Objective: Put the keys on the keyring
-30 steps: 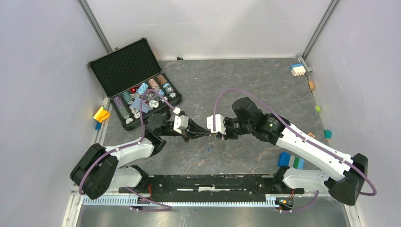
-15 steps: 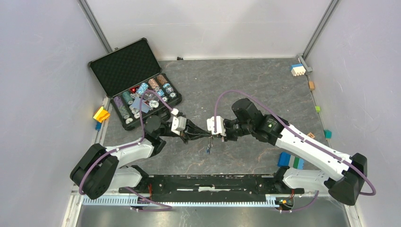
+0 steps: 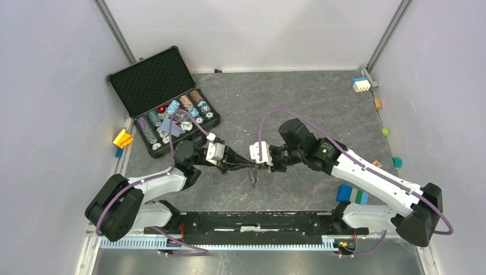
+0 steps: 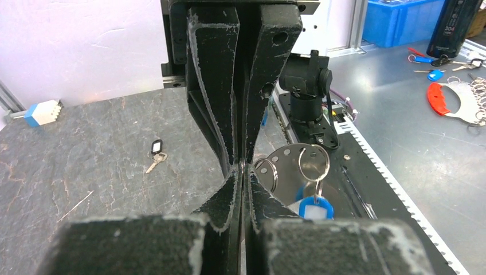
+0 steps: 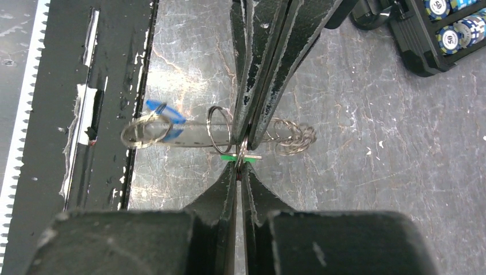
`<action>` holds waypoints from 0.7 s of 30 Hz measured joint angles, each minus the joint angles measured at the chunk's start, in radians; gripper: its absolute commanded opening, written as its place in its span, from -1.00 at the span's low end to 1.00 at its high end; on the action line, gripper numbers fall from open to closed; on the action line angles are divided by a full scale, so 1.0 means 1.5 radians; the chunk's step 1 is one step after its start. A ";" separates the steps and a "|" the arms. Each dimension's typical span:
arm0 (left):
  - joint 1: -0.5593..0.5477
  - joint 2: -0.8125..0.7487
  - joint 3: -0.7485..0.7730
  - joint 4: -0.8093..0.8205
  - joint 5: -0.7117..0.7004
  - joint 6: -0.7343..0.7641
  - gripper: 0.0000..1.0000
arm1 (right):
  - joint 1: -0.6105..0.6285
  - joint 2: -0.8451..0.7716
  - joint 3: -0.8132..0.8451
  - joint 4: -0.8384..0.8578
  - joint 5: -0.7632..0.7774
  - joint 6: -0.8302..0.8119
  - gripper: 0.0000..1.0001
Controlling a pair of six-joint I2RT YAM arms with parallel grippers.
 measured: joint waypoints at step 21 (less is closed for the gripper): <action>-0.001 0.000 -0.006 0.017 0.053 -0.001 -0.96 | 0.000 -0.001 0.000 -0.003 -0.047 -0.046 -0.32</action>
